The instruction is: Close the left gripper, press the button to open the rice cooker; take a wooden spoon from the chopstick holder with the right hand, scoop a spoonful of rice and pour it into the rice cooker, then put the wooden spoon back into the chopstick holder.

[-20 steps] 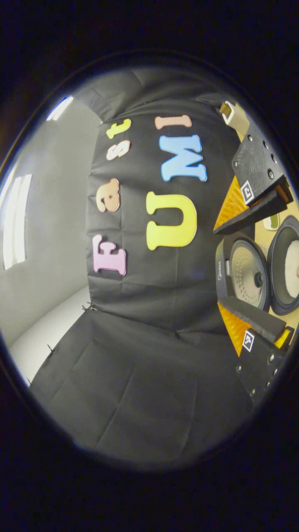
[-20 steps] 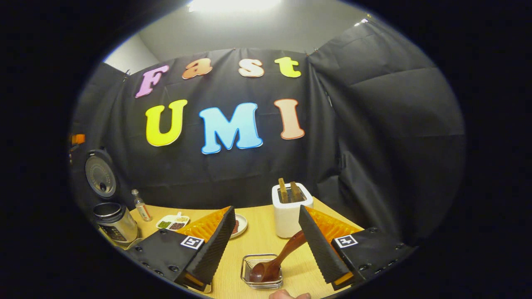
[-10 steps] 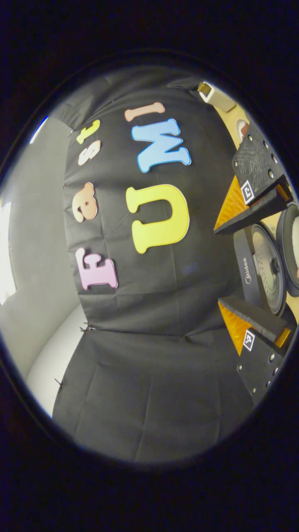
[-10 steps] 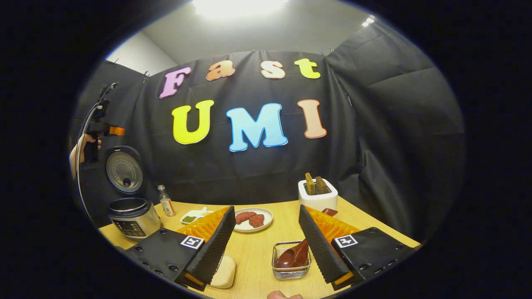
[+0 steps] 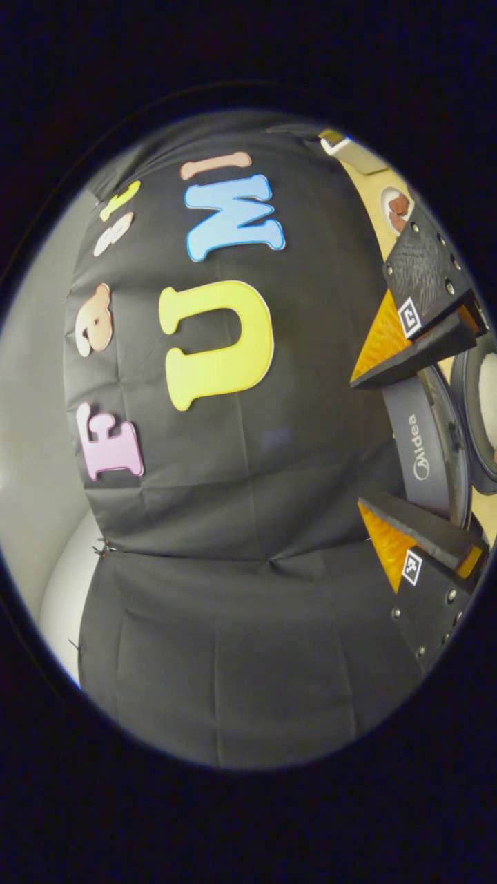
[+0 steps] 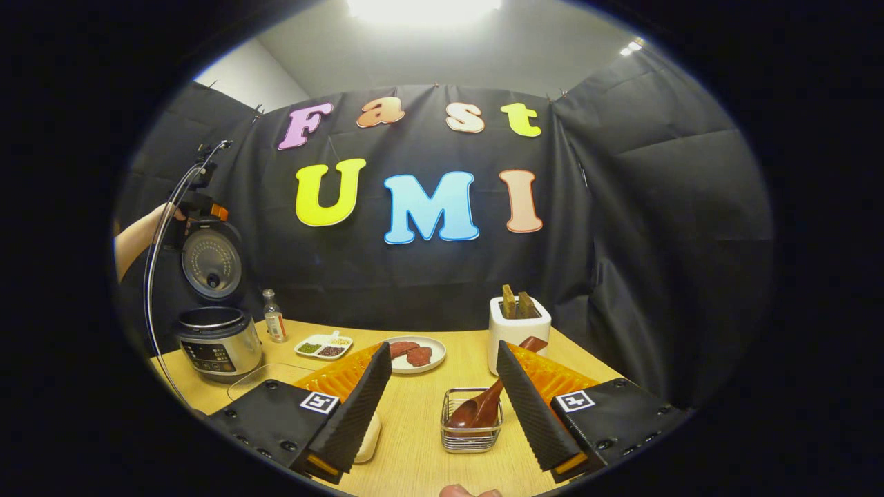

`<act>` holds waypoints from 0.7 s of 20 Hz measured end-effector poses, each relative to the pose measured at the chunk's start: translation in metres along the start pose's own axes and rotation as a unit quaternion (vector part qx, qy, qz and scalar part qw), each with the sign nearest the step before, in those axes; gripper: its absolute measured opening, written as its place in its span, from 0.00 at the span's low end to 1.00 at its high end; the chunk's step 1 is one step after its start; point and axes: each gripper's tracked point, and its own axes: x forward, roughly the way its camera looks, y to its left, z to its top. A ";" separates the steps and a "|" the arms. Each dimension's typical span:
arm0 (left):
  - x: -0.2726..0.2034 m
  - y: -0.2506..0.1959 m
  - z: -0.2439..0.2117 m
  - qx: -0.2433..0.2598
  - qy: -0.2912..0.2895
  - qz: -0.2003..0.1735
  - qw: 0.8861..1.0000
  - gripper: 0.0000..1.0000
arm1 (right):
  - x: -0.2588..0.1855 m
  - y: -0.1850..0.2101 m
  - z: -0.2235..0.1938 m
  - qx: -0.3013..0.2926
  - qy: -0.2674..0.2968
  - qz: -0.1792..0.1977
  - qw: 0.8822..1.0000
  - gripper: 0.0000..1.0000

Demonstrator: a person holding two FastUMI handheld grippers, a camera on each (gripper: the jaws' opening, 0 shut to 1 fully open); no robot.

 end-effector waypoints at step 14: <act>-0.114 -0.052 -0.055 0.014 -0.014 -0.009 1.000 0.94 | 0.006 0.014 -0.038 -0.007 0.037 0.044 0.998 0.98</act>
